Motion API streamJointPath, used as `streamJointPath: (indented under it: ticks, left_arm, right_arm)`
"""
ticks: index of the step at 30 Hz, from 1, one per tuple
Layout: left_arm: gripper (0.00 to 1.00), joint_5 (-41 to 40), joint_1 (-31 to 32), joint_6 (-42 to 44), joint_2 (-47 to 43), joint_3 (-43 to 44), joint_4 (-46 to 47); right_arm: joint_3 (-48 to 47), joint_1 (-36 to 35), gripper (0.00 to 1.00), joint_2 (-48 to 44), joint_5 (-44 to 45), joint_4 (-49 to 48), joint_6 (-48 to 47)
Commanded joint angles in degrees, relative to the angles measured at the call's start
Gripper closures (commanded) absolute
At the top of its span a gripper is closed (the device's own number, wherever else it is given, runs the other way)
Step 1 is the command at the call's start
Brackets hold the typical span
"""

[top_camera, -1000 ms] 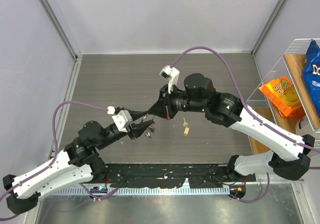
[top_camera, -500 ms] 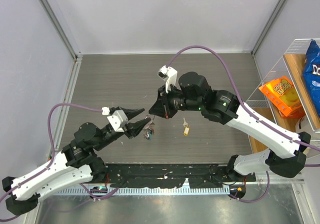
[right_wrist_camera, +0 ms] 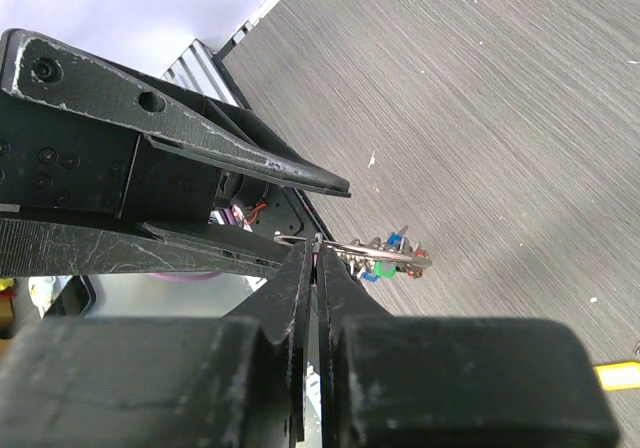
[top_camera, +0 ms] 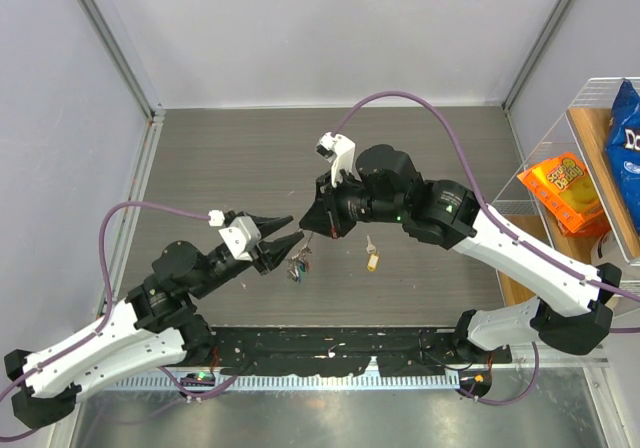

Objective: Put the keys on the keyring

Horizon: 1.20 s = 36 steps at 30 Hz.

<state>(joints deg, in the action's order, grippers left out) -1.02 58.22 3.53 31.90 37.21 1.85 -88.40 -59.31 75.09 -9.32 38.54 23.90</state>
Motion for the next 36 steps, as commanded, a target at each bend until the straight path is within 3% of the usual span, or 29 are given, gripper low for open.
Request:
streamJointPath:
  ticks: [1, 16, 18, 20, 21, 36]
  left_arm:
    - [0.59, 0.6, -0.2, 0.7, 0.6, 2.9, 1.6]
    - [0.67, 0.8, -0.1, 0.6, 1.7, 3.4, 1.2]
    - [0.76, 0.8, -0.2, 0.7, 1.8, 3.6, 1.3]
    - [0.95, 2.4, -0.2, 0.9, 2.3, 3.7, 1.1]
    - [1.00, 2.2, -0.2, 0.9, 2.6, 4.1, 0.7]
    - [1.00, 0.0, -0.1, 1.2, 3.7, 5.3, -1.3]
  right_arm:
    - [-3.6, -0.4, 0.94, -0.1, 0.5, -3.2, -0.4]
    - [-4.4, -0.5, 0.94, 0.3, 0.2, -3.5, -0.3]
    - [-4.4, -0.5, 0.94, 0.4, 0.0, -3.4, -0.3]
    - [-4.4, -0.5, 0.94, 0.5, -0.2, -3.5, -0.1]
    - [-4.4, -0.6, 0.94, 0.3, -0.1, -3.5, -0.3]
    - [-4.0, -0.5, 0.94, -0.1, -0.5, -4.5, 0.0]
